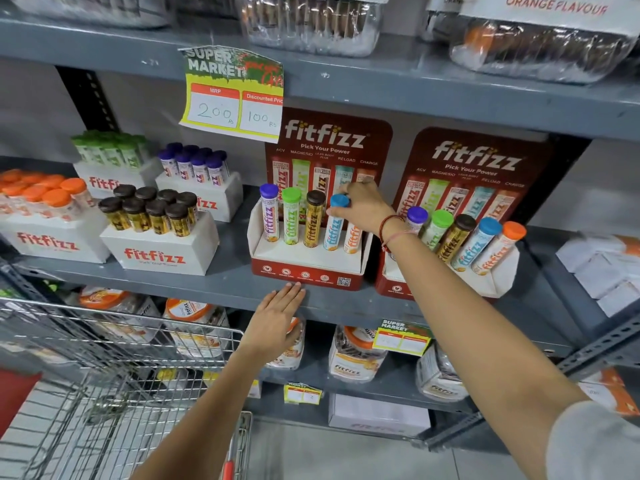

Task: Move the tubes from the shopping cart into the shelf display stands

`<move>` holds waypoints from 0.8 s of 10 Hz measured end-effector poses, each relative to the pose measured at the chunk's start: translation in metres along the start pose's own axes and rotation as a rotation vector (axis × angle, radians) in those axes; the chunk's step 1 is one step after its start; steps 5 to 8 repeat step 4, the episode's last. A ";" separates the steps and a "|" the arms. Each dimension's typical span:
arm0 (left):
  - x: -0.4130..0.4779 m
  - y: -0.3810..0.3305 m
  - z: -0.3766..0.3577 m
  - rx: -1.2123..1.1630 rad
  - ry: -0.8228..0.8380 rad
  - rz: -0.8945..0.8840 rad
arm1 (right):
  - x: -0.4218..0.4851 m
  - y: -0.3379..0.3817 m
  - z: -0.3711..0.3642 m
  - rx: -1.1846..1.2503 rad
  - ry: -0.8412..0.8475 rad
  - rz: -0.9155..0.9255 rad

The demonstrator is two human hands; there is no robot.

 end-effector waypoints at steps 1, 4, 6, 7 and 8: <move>0.000 -0.001 0.000 -0.008 -0.004 -0.006 | -0.001 0.000 0.000 0.006 -0.018 0.003; 0.011 -0.002 0.015 -0.137 0.086 0.102 | -0.037 0.001 0.016 0.081 -0.240 0.090; 0.011 -0.002 0.015 -0.137 0.086 0.102 | -0.037 0.001 0.016 0.081 -0.240 0.090; 0.011 -0.002 0.015 -0.137 0.086 0.102 | -0.037 0.001 0.016 0.081 -0.240 0.090; 0.011 -0.002 0.015 -0.137 0.086 0.102 | -0.037 0.001 0.016 0.081 -0.240 0.090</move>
Point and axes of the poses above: each hand's wrist, its own x-axis towards the middle knuckle, its own z-axis out of the back of the hand, y = z × x, the point moved 6 cm from there along x, towards the middle knuckle, and after that the axes turned 3 degrees about y, right-handed, at the moved point
